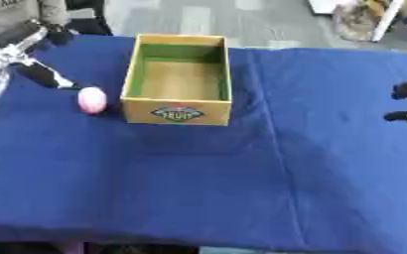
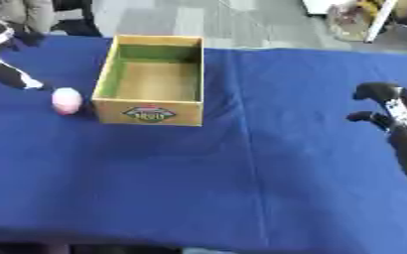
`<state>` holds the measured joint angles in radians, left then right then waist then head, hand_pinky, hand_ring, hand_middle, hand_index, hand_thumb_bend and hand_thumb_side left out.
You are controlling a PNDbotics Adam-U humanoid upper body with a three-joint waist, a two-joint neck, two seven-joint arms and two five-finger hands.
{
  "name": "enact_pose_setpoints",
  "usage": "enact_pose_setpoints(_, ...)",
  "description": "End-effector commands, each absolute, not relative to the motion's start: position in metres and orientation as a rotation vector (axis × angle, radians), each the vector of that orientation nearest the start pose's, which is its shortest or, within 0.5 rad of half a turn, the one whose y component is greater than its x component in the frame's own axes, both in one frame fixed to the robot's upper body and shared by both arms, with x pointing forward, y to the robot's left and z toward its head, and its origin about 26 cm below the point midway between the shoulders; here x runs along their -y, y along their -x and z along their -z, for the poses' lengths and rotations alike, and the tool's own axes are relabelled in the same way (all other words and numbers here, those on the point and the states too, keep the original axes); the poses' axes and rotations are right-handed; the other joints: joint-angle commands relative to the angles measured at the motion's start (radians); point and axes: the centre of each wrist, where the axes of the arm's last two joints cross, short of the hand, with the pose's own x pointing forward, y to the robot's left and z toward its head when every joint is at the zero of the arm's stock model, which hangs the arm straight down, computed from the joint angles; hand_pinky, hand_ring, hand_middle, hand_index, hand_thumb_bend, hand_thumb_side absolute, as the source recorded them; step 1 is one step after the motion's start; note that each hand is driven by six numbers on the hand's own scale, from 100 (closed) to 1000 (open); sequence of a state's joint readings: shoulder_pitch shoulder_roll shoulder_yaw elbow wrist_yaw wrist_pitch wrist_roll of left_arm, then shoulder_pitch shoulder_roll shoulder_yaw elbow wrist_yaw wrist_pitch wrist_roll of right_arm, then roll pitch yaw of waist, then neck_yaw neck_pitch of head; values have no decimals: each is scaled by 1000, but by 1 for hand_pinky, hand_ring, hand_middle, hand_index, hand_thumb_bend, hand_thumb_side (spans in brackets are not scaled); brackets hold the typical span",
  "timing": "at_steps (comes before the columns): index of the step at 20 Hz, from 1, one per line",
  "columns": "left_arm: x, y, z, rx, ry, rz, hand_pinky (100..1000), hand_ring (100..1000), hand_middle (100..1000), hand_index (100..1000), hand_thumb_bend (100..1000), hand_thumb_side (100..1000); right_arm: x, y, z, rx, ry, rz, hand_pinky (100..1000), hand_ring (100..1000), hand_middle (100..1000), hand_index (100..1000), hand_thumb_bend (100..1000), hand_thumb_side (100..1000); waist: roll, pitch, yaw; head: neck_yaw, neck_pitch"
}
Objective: Pick up objects on the table and place them in the box.
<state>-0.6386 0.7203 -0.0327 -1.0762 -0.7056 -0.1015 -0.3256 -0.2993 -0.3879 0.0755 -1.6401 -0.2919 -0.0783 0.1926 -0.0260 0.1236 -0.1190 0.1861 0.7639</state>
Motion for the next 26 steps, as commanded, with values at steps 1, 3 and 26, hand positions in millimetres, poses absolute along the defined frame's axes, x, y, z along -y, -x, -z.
enact_pose_setpoints(1,-425,-413,-183,1215,-1005,1226,701,748,652,824,767,151,286,-343,-123,1958,-188,-444,648,944,657,766,100,649,3,-15,-3,5,6)
enact_pose_setpoints(3,-424,-415,-177,1192,-990,1246,699,746,652,824,770,155,285,-343,-123,1957,-189,-445,648,944,657,766,100,649,4,-14,-4,6,6)
enact_pose_setpoints(26,-413,-421,-129,1181,-1016,1174,509,459,452,616,300,170,283,-343,-122,1956,-194,-446,648,945,657,764,100,658,3,-7,-17,7,6)
